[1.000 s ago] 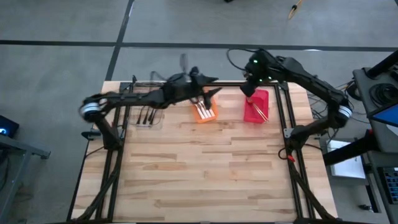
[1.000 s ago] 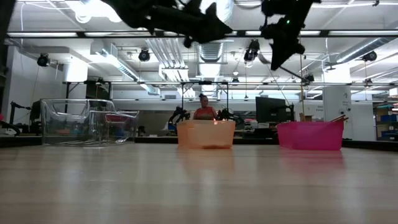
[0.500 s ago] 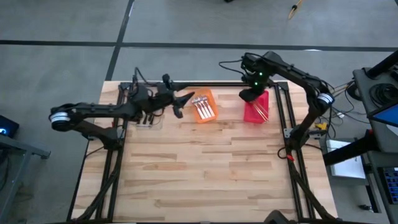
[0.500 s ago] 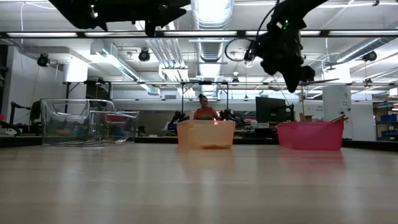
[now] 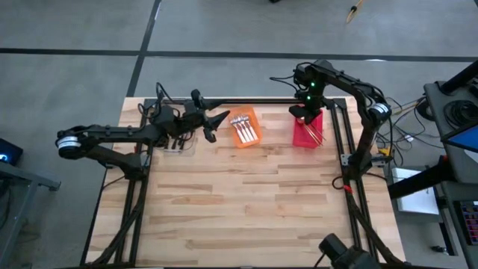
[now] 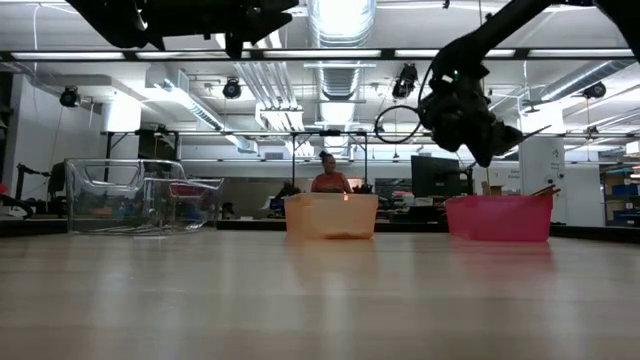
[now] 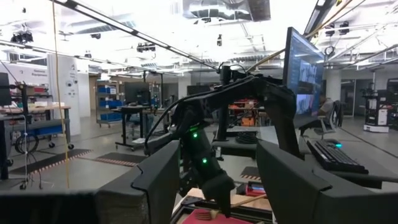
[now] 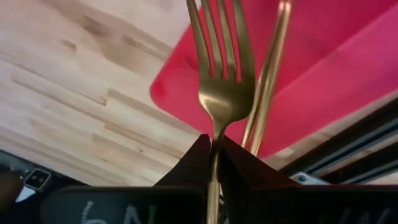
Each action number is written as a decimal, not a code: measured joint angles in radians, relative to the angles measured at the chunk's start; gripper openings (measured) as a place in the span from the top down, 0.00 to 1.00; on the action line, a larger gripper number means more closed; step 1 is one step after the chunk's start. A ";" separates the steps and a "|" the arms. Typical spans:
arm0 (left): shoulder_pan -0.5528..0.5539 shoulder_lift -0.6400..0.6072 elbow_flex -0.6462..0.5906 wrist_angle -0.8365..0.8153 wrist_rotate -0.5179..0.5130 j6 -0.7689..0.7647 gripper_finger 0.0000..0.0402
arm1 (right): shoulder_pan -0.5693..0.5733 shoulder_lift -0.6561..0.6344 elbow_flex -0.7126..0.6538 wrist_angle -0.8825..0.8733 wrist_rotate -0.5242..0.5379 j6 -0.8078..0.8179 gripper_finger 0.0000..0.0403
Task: Sort silverware by color (type)
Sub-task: Adjust the gold fork
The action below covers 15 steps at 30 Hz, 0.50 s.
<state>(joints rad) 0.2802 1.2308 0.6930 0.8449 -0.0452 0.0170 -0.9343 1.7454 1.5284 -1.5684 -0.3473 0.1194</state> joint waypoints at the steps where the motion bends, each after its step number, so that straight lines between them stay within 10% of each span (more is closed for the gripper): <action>1: 0.000 0.000 0.000 0.000 0.000 0.000 0.52 | -0.006 0.007 0.000 0.000 0.004 0.010 0.97; 15: 0.001 -0.009 0.000 -0.040 0.000 0.047 0.52 | -0.013 0.047 -0.054 0.080 0.139 0.078 0.97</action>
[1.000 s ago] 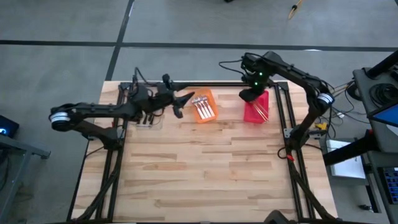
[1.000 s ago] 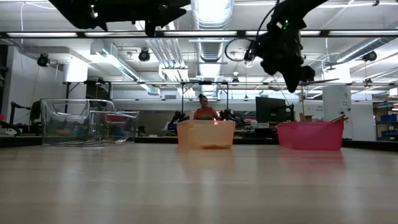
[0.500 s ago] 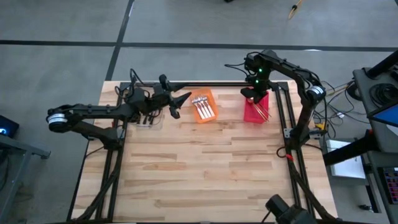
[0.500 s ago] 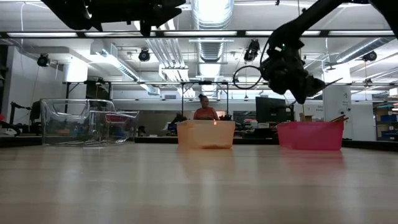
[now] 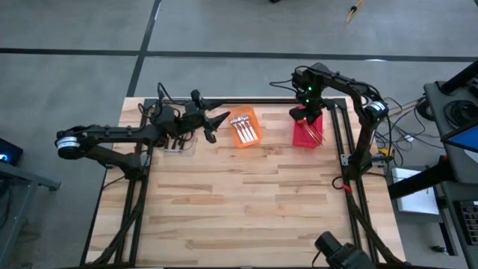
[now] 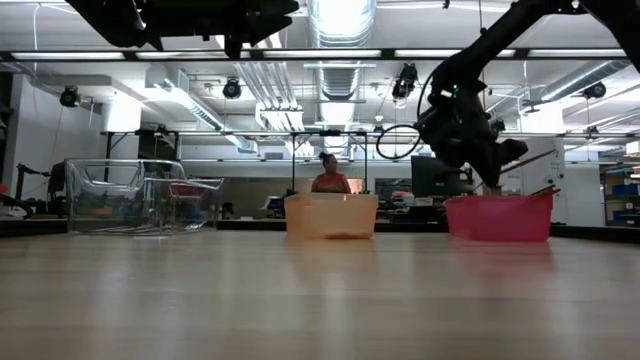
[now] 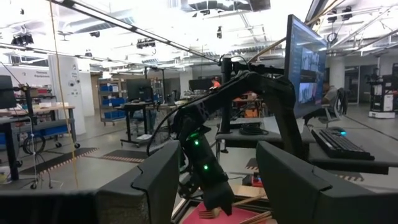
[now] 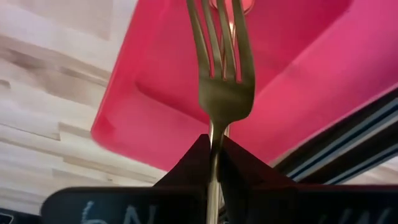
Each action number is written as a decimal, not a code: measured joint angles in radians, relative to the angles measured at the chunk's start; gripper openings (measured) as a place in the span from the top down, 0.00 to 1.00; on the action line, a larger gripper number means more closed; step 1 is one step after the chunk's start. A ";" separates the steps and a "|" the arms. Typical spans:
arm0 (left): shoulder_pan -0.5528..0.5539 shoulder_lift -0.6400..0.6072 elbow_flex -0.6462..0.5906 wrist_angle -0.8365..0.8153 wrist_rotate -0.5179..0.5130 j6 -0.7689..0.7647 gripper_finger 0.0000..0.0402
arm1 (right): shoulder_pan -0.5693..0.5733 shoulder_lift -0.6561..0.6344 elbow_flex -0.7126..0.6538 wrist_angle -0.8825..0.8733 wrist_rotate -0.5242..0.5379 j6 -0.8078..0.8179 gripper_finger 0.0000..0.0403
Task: Sort silverware by color (type)
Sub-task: Adjust the gold fork
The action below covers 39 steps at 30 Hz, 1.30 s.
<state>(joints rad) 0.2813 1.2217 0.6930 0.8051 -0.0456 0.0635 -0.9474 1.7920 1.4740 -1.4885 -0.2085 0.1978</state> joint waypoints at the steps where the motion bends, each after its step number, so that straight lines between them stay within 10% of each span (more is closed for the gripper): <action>1: 0.000 0.000 0.000 -0.001 0.000 0.000 0.52 | 0.000 0.000 -0.012 0.010 0.000 0.001 0.97; 39: 0.000 0.000 0.000 0.000 0.000 0.002 0.52 | -0.004 0.000 -0.098 0.220 0.077 -0.027 0.97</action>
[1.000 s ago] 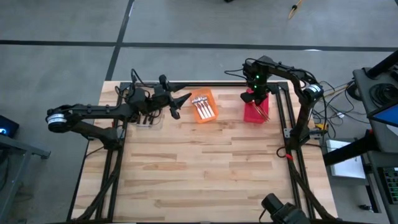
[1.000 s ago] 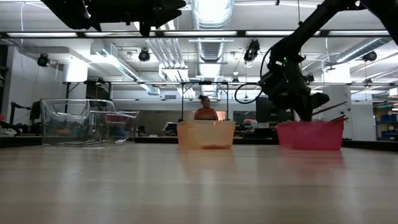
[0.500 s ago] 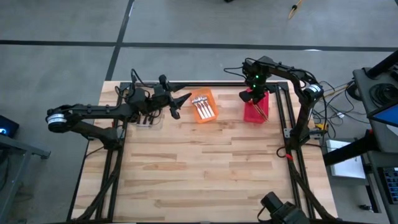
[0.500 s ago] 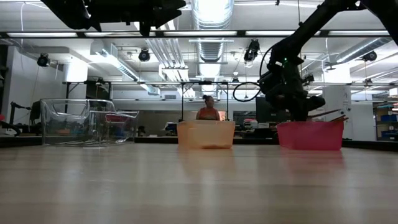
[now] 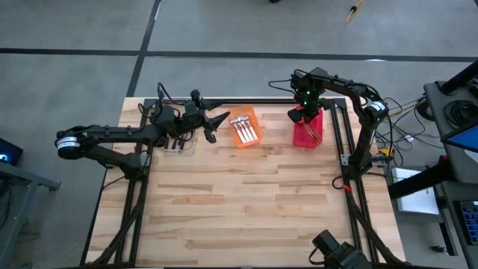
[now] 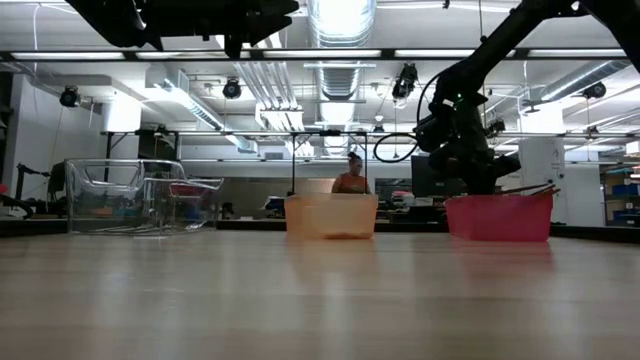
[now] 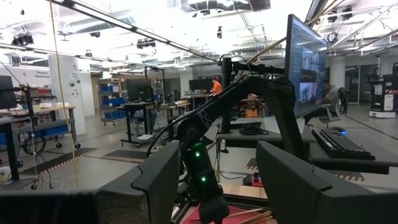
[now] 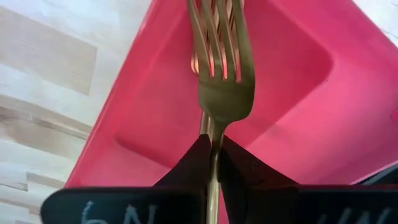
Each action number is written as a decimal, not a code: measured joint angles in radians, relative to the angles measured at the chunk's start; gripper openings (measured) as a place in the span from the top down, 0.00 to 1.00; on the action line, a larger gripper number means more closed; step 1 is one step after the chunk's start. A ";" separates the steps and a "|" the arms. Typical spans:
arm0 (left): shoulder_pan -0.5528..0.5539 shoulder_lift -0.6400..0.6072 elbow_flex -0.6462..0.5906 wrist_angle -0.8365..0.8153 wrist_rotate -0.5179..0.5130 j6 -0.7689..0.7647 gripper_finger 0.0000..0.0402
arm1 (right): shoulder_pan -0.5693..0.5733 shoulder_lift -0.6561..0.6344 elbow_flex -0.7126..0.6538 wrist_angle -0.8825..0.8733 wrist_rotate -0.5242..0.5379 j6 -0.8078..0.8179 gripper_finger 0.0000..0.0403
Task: Sort silverware by color (type)
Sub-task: Adjust the gold fork
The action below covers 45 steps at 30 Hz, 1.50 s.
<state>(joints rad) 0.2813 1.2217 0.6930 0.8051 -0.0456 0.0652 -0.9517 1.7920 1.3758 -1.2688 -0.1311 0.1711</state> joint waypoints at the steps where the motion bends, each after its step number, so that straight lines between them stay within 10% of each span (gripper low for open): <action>1: 0.000 0.000 0.000 0.000 0.000 0.000 0.52 | 0.000 0.000 0.000 0.003 0.000 0.000 0.97; 45: 0.000 0.000 0.000 -0.002 0.000 0.000 0.52 | 0.003 0.000 -0.021 0.062 0.000 0.001 0.97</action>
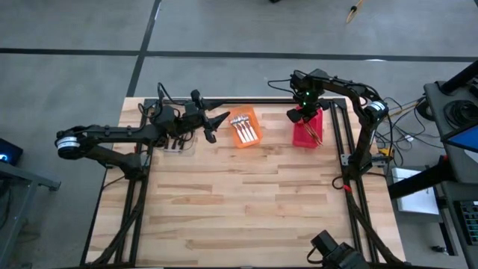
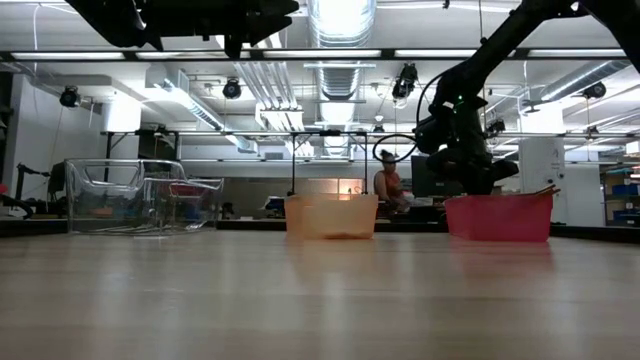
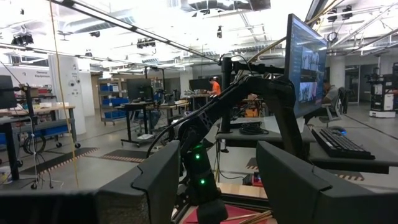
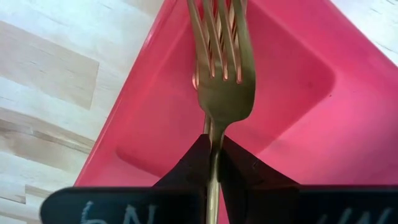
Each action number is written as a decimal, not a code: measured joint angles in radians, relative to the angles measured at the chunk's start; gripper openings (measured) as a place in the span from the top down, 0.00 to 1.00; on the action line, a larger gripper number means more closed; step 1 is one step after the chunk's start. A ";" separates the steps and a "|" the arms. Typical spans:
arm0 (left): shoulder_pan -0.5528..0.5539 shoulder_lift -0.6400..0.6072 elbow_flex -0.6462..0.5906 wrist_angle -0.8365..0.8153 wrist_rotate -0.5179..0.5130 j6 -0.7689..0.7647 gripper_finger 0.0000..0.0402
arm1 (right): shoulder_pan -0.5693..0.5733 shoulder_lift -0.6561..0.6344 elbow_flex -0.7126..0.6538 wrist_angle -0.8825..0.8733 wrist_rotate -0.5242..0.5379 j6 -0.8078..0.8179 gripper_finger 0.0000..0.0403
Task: Sort silverware by color (type)
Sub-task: Adjust the gold fork, then return to Home Position
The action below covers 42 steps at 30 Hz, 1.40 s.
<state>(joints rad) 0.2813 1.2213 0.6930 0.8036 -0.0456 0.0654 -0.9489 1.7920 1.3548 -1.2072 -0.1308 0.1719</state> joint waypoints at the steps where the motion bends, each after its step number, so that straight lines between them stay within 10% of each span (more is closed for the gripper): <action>1: 0.000 0.000 0.000 0.000 0.000 0.000 0.52 | 0.000 0.000 0.000 0.001 0.000 0.000 0.97; 42: 0.000 0.000 0.000 0.000 0.000 0.000 0.52 | 0.000 -0.011 0.035 -0.006 0.001 -0.019 0.75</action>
<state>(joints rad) 0.2810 1.2213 0.6930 0.8032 -0.0456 0.0654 -0.9489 1.7808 1.3900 -1.2130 -0.1299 0.1524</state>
